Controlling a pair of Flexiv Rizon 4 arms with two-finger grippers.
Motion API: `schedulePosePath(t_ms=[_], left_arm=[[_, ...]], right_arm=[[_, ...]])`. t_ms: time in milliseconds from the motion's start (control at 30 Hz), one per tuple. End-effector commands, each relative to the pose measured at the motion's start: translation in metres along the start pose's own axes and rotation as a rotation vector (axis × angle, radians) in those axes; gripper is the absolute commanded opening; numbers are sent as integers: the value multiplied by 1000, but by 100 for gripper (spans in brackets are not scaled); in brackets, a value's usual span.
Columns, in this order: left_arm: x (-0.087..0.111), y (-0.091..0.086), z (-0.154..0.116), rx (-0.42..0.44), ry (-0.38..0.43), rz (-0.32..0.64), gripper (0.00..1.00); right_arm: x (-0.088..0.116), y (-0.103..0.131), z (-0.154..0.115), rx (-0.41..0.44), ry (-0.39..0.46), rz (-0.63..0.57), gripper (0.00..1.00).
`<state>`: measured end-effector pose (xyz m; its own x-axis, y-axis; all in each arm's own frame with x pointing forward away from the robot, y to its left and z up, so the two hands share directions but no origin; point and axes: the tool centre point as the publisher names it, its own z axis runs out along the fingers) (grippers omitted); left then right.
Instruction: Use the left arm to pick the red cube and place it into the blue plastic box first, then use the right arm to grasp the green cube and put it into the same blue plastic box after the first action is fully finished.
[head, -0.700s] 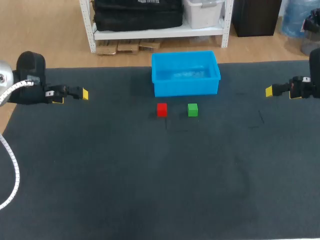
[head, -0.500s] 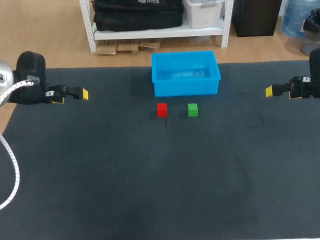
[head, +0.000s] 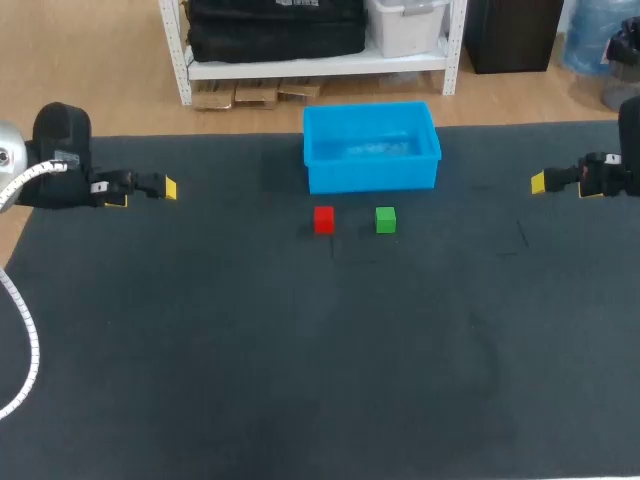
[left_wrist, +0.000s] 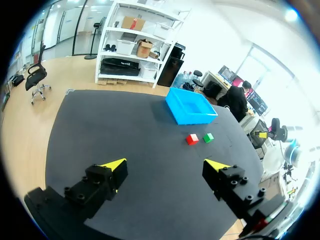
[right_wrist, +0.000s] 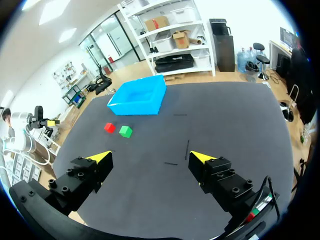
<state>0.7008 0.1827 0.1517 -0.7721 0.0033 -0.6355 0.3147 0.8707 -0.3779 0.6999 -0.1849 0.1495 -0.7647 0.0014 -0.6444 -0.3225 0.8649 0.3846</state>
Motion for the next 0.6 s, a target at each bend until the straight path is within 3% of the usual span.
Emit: schedulePosePath(t_ms=[33,600], left_arm=[[1,1,0,4,-4,1,100],[0,-7,4,-41,39,-14,100]], right_arm=[[0,0,0,2,1,0,100],[0,0,0,2,1,0,100]])
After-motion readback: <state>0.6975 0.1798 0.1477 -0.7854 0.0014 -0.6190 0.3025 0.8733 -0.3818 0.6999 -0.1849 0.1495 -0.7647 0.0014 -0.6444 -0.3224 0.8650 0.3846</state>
